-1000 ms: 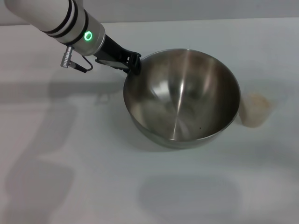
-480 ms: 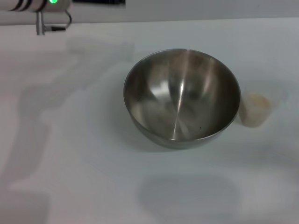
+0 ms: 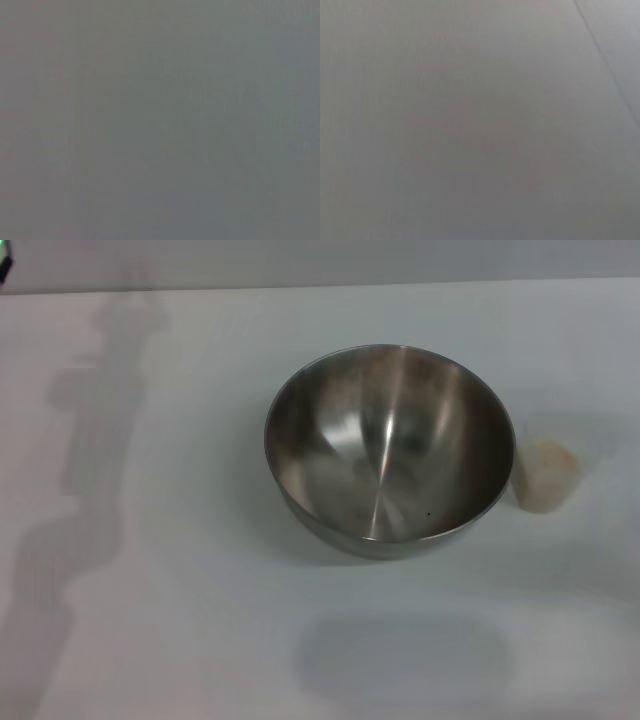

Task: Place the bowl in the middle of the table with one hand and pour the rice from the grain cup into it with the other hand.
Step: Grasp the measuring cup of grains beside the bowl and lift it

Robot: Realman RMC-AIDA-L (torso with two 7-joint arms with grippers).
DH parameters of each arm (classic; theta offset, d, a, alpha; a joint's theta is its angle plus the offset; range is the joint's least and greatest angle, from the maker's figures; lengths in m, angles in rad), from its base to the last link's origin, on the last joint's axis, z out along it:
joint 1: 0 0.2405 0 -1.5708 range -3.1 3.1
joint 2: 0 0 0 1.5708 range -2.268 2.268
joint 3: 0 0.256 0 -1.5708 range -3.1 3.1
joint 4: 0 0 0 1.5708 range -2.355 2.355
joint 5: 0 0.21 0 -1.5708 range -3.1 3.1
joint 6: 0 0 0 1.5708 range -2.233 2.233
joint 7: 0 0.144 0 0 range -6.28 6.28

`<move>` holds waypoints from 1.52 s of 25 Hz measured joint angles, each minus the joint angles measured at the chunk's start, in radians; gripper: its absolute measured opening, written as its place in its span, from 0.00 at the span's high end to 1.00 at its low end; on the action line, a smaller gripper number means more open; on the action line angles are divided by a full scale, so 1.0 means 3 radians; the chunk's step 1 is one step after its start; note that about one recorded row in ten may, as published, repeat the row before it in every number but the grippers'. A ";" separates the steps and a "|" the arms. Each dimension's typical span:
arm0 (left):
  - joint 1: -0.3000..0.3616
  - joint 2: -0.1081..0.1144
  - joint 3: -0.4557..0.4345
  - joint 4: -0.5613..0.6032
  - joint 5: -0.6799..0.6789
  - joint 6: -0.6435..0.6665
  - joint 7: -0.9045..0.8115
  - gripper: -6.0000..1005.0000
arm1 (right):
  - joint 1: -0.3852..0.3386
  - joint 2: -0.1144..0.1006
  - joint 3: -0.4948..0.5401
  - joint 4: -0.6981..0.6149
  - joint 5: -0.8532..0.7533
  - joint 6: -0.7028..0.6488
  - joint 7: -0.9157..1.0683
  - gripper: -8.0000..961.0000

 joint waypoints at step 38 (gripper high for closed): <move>0.0059 0.0029 0.0242 0.1954 0.2638 0.2327 -0.3597 0.35 | -0.1119 0.0147 -0.1215 0.0236 -0.0028 -0.0072 -0.0034 0.20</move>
